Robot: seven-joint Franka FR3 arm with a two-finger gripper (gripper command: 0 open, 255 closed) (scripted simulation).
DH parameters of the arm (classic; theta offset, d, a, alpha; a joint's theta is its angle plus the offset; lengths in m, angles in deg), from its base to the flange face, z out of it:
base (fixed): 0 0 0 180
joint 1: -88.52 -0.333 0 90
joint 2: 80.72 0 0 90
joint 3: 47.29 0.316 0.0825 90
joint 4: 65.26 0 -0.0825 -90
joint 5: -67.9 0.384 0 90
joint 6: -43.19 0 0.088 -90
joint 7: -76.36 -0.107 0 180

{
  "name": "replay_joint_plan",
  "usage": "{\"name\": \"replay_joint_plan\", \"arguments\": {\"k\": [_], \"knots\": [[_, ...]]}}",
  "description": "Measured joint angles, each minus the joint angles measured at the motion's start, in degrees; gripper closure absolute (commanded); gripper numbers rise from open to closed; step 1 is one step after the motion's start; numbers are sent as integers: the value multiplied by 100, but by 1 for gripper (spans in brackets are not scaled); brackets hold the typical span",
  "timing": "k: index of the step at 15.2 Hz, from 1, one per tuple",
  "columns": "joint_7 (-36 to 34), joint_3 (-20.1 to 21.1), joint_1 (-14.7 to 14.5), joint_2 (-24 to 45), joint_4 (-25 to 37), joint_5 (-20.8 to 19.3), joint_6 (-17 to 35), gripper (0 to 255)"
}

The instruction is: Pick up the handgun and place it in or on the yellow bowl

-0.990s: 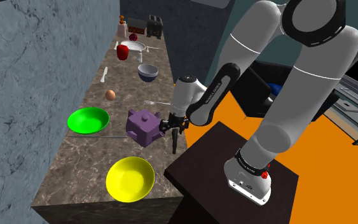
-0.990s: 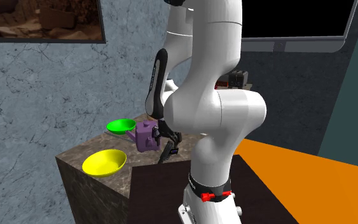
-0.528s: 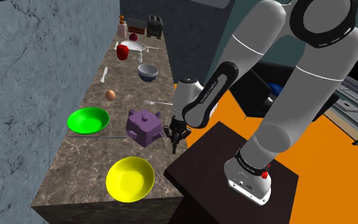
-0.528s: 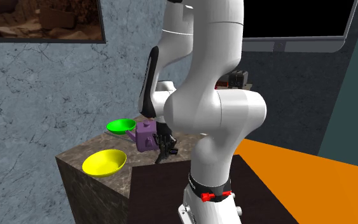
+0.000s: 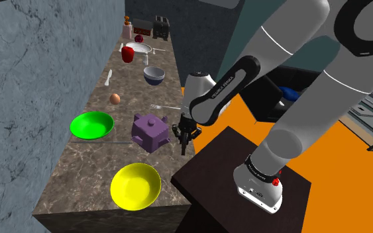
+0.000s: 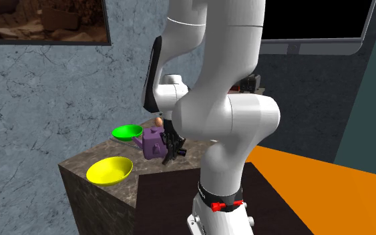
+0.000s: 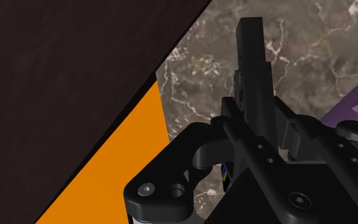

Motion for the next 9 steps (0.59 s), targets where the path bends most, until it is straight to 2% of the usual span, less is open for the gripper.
{"name": "replay_joint_plan", "arguments": {"k": [9], "knots": [[253,-78,-133,-1011,25,387,-1016,255]]}}
